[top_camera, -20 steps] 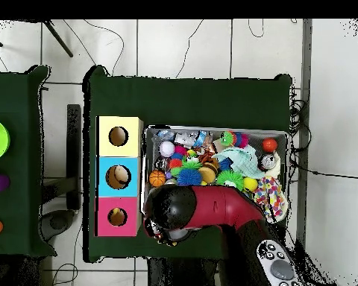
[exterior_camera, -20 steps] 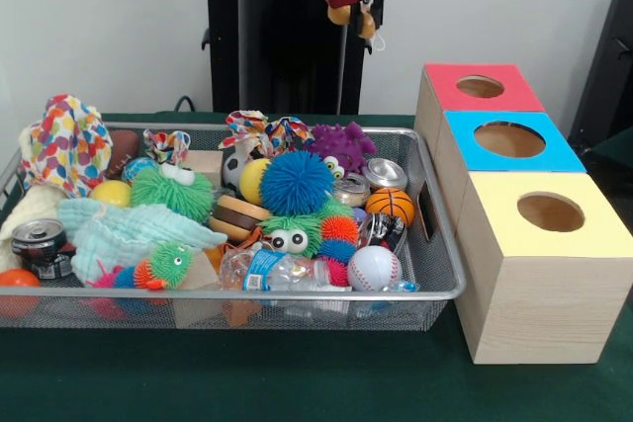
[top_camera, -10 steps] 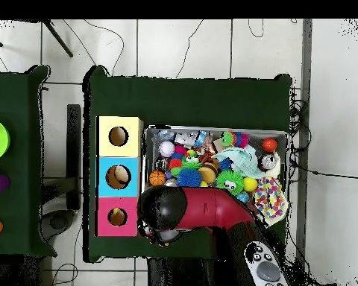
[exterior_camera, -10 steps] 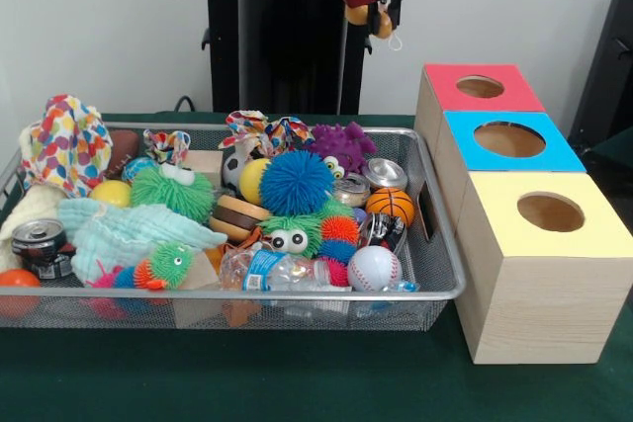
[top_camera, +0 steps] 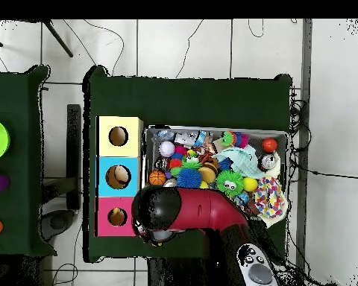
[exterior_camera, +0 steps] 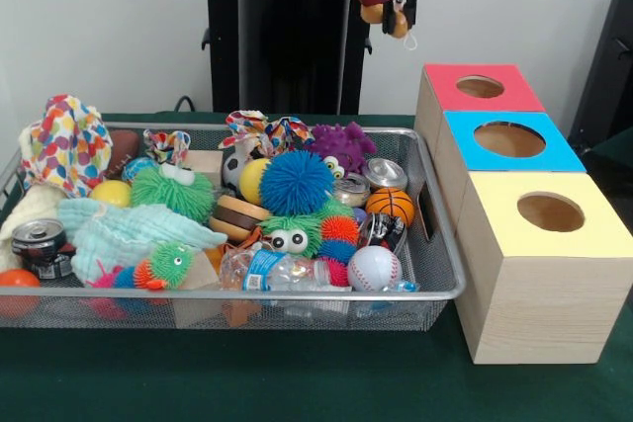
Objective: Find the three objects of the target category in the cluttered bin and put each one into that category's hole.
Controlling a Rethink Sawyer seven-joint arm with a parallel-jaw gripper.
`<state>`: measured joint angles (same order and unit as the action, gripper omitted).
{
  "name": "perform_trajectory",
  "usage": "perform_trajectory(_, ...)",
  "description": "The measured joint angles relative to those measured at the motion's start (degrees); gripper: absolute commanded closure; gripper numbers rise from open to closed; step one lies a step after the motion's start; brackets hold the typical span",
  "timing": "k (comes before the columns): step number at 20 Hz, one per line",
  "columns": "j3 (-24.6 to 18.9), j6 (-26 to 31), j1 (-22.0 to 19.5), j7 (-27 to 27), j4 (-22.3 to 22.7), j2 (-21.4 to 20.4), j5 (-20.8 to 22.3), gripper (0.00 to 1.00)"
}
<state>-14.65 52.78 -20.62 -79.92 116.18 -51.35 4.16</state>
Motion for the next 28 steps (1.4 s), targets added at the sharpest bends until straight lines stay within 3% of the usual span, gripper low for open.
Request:
perform_trajectory(18, 3.79, -6.74, 6.79, -0.01, 3.96, -0.04, -8.05, 1.0)
perform_trajectory(28, 4.87, -9.46, 8.61, -0.01, 6.09, -0.04, -11.69, 1.0)
